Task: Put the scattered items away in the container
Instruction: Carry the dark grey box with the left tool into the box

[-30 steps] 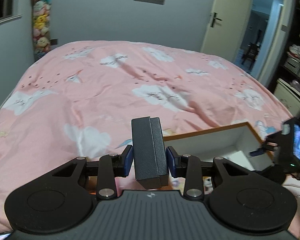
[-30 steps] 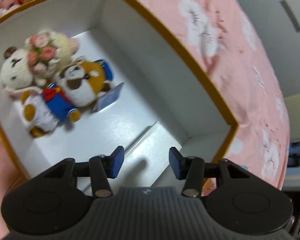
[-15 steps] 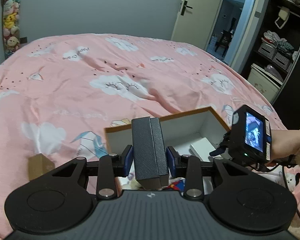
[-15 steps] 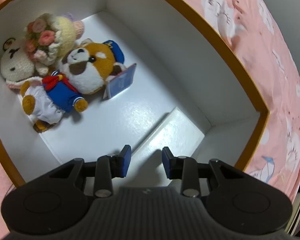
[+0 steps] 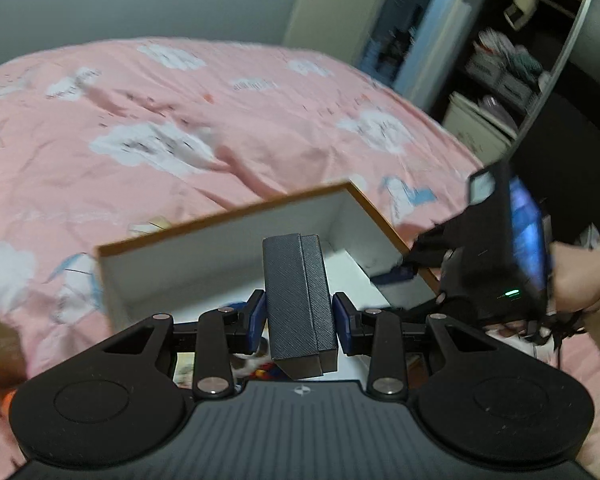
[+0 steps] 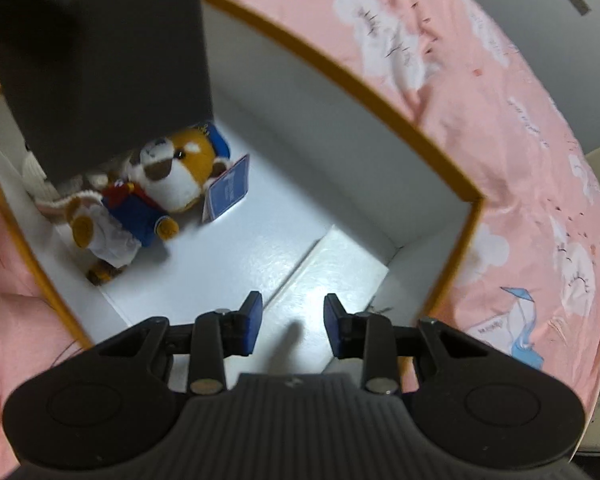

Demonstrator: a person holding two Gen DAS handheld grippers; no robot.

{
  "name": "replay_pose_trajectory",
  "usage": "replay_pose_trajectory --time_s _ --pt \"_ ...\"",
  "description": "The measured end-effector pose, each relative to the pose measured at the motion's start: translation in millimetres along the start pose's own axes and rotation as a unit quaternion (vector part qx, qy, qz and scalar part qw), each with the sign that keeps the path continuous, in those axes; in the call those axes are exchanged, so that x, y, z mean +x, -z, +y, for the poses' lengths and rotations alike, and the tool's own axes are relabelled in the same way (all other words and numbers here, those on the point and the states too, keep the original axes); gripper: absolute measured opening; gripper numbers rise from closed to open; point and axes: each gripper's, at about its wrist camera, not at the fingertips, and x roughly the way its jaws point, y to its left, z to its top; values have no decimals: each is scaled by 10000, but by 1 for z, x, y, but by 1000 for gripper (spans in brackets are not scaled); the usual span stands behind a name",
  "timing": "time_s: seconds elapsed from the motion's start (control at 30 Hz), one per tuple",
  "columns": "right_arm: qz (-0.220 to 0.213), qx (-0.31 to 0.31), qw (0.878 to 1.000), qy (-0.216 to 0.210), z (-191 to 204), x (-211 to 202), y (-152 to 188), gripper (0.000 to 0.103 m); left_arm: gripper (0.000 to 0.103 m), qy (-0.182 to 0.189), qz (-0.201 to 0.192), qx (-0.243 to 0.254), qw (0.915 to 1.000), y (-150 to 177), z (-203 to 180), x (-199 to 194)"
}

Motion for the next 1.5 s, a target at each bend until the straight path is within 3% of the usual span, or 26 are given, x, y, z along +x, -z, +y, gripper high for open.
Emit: replay_pose_trajectory --time_s 0.17,0.47,0.7,0.97,1.13,1.27,1.3,1.43,1.5 --pt "-314 287 9991 14 -6 -18 21 35 41 38 374 133 9992 2 -13 45" --pt "-543 585 9968 -86 -13 -11 31 35 41 172 624 -691 9955 19 -3 100" --pt "-659 636 9958 -65 -14 -8 33 36 40 257 471 -1263 9905 32 4 106" --pt "-689 584 9959 -43 -11 -10 32 36 40 105 859 -1174 9893 29 7 105" --pt "-708 563 9959 -55 -9 -10 30 37 50 -155 891 -1019 9907 29 6 102" --pt "-719 557 9958 -48 -9 -10 30 38 50 -308 908 -940 9909 29 3 95" --pt "-723 562 9958 -50 -9 -11 31 39 49 -332 929 -966 9904 29 3 93" --pt "-727 575 9957 -54 -10 -10 31 39 28 -322 1008 -862 9906 30 -5 88" --pt "-710 583 9957 -65 -10 -10 31 39 24 -353 1047 -765 9909 30 -8 89"
